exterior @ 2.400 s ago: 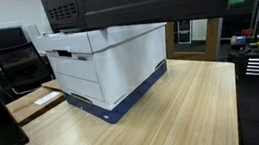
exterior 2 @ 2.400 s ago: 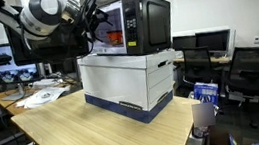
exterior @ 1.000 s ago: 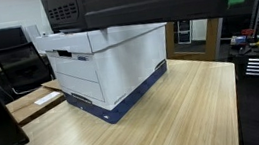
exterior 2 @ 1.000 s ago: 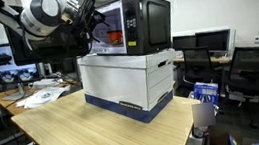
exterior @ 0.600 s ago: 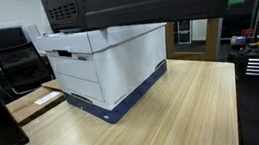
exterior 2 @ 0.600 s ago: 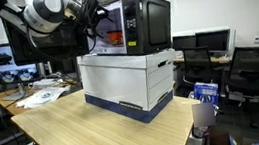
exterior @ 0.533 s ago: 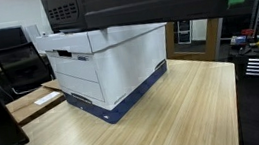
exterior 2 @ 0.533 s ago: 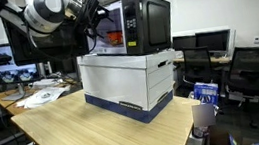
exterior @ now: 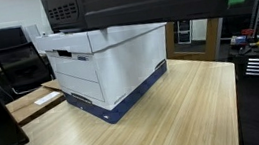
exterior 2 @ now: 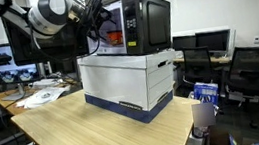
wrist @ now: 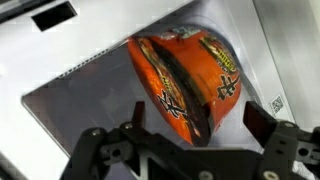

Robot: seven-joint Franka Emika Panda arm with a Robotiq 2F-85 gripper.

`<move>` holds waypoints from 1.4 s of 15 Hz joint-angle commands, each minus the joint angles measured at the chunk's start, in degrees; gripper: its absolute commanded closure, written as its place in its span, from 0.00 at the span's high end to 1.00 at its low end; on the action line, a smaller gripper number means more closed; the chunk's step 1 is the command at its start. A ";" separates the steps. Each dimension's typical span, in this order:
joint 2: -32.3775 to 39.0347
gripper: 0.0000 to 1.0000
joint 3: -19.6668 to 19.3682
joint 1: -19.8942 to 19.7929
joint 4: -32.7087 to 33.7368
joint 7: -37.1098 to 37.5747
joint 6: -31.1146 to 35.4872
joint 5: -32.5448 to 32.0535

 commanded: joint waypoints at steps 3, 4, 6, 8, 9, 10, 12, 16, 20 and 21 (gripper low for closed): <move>0.37 1.00 -3.67 3.14 1.00 -2.07 0.17 -1.64; 0.61 1.00 -4.07 3.45 1.15 -2.24 0.19 -1.55; 0.73 1.00 -5.13 4.62 1.18 -2.48 -0.28 -1.48; 0.72 1.00 -6.12 5.70 1.13 -2.52 -0.24 -1.40; 0.80 1.00 -6.79 6.48 1.08 -2.47 0.11 -1.37; 1.80 1.00 -7.69 7.53 1.40 -2.27 0.71 -1.12; 5.73 1.00 -9.66 9.87 2.54 -1.53 3.04 -0.29; 10.63 1.00 -11.54 12.15 3.65 -0.04 6.14 -1.07; 10.80 1.00 -10.93 11.70 4.50 1.21 6.18 -1.70; 10.46 1.00 -10.86 11.77 4.71 1.29 5.79 -1.68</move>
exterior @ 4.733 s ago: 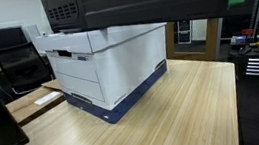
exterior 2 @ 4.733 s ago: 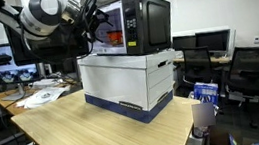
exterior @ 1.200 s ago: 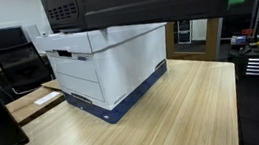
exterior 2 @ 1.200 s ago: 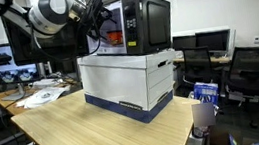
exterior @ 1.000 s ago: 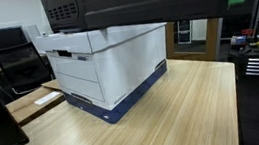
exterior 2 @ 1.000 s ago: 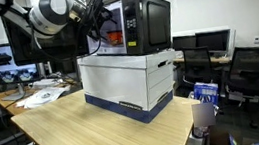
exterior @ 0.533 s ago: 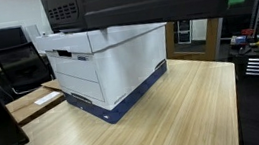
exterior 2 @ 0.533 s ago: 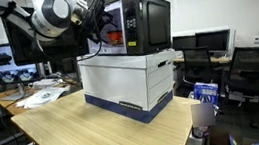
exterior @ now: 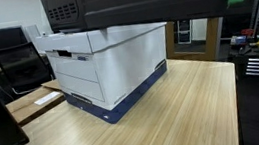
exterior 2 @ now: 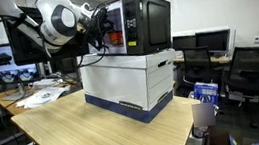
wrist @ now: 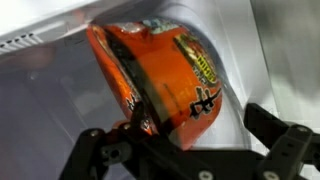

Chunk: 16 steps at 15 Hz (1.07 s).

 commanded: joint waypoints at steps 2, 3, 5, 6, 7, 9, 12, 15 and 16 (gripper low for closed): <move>0.62 1.00 -0.15 0.60 2.53 2.91 -0.98 -1.54; -0.02 1.00 -0.04 0.76 2.91 3.27 -2.12 -1.53; -1.03 1.00 0.07 1.19 3.30 3.42 -3.95 -1.41; -1.64 1.00 0.05 1.51 3.29 3.15 -5.05 -1.25; -2.17 1.00 -0.01 1.79 3.35 2.62 -5.99 -0.95; -2.75 1.00 -0.31 2.45 3.74 1.63 -7.06 -0.05; -2.16 1.00 -0.85 2.60 5.23 1.23 -6.48 0.65; -1.42 1.00 -1.34 2.32 5.99 0.92 -5.97 0.55; -1.80 1.00 -1.57 2.39 5.47 0.52 -6.69 0.11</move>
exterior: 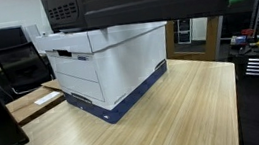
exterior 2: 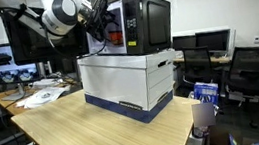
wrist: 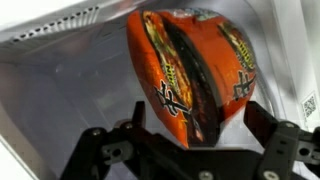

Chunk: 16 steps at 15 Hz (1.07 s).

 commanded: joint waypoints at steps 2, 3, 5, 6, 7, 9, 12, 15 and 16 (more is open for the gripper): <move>0.10 1.00 -1.18 0.52 0.92 -0.48 -0.38 -0.18; 0.18 1.00 -1.34 0.49 0.85 -0.61 -0.37 -0.30; 0.57 1.00 -1.67 0.33 0.71 -0.87 -0.24 -0.52; 0.82 1.00 -1.89 0.21 0.64 -1.04 -0.08 -0.64; 1.30 1.00 -2.14 0.04 0.77 -1.14 0.24 -0.67; 1.74 0.73 -2.37 0.01 0.85 -1.26 0.31 -0.74; 1.26 0.52 -2.91 0.10 -0.14 -1.48 0.15 -1.10; 0.83 0.28 -2.97 0.34 -0.94 -1.43 0.95 -1.34; 0.77 0.22 -2.96 0.39 -0.97 -1.34 1.04 -1.37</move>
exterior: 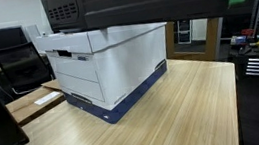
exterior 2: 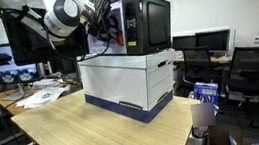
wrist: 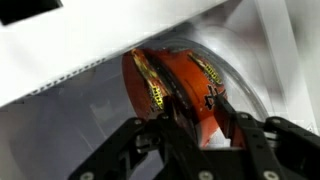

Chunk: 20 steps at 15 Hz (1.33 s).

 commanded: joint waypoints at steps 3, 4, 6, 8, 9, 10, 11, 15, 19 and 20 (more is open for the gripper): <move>-0.52 0.04 -0.62 0.58 -0.76 -0.79 1.55 -1.32; -0.52 0.02 -0.61 0.63 -0.80 -0.77 1.44 -1.32; -1.65 0.05 -0.39 0.91 -1.00 -0.62 0.32 -1.40; -2.51 0.05 -0.32 1.16 -1.17 -0.56 -0.08 -1.43; -3.30 0.05 -0.26 1.39 -1.41 -0.64 -0.65 -1.57; -4.29 0.05 -0.23 1.75 -1.85 -0.87 -1.38 -1.84; -5.88 0.05 -0.23 2.39 -2.54 -1.32 -2.61 -2.17; -11.62 0.05 -1.15 5.83 -3.70 -3.63 -8.20 -2.39; -16.47 0.05 0.21 4.95 -3.79 -6.64 -14.83 -4.49; -17.53 0.05 0.97 4.16 -3.92 -6.78 -16.06 -5.40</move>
